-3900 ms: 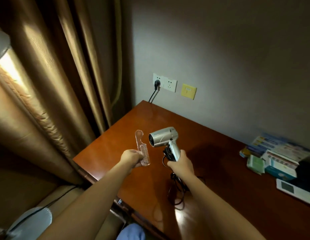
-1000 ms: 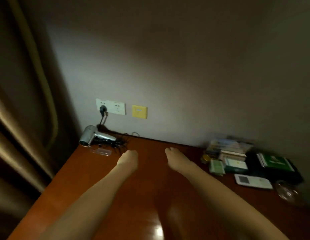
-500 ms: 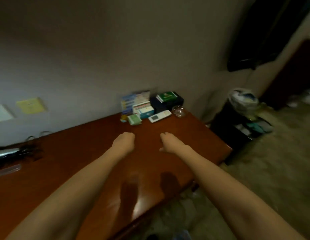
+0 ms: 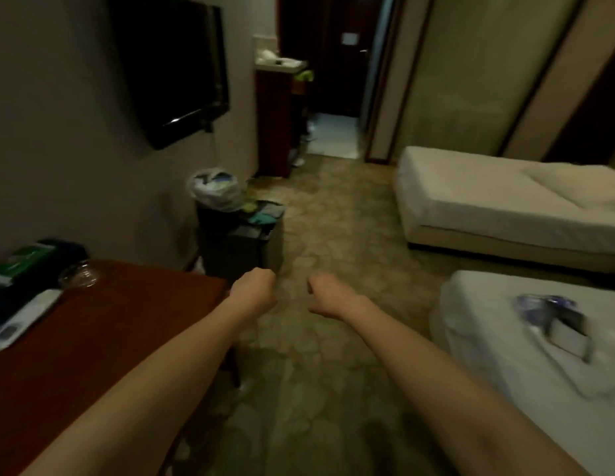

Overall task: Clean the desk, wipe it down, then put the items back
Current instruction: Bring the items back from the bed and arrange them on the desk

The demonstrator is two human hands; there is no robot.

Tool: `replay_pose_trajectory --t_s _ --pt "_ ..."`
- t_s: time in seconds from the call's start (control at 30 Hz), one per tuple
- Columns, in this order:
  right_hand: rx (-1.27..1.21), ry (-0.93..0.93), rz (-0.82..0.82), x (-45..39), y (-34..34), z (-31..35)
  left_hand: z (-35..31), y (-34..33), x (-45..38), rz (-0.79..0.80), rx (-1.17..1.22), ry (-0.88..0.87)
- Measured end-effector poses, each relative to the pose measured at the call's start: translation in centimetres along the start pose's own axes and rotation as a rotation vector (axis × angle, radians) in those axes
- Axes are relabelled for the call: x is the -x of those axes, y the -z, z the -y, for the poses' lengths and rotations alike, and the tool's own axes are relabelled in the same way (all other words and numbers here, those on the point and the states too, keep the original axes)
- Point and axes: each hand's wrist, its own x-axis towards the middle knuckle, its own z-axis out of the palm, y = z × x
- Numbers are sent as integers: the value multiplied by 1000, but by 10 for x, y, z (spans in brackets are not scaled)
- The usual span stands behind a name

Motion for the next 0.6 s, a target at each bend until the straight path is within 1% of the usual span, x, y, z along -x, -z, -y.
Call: replay_pose_trajectory --t_s 0.2,0.33,0.47,0.6 --pt "-70 -263 -37 46 39 -169 -170 -24 -81 -4 -103 -212" --pt "-114 -426 -87 79 50 -264 -275 -46 -112 11 -104 -380" --pt "-197 -607 -93 103 41 -344 -358 -76 -133 96 -118 -527" --pt "-214 -715 -133 98 30 -406 -424 -95 -170 180 -130 -638"
